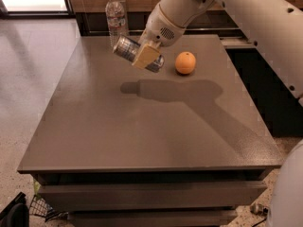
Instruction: Place redbull can upright
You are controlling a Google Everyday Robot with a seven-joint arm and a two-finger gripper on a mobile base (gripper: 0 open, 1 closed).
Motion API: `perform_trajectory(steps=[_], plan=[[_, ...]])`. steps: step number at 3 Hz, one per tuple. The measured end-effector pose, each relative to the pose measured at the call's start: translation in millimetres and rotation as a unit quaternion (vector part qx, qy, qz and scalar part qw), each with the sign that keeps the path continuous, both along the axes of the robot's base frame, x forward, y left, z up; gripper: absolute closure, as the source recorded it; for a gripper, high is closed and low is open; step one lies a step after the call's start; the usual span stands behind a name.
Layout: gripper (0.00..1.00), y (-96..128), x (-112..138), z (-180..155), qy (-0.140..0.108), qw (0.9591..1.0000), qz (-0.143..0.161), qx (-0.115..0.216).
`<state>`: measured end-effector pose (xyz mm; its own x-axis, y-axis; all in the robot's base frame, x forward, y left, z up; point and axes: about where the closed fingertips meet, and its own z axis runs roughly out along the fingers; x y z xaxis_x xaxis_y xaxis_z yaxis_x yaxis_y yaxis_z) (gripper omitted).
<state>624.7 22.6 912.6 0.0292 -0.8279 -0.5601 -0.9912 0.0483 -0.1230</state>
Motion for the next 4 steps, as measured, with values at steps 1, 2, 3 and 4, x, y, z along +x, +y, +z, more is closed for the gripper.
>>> perform_trajectory(steps=[1, 2, 3, 4], plan=[[1.0, 11, -12, 16, -0.015, 0.9947, 0.019, 0.099], [1.0, 32, -22, 21, -0.025, 0.984, 0.018, 0.176], [1.0, 56, -23, 17, -0.013, 0.9712, -0.003, 0.238], [1.0, 77, -13, 6, 0.015, 0.9584, -0.033, 0.283]])
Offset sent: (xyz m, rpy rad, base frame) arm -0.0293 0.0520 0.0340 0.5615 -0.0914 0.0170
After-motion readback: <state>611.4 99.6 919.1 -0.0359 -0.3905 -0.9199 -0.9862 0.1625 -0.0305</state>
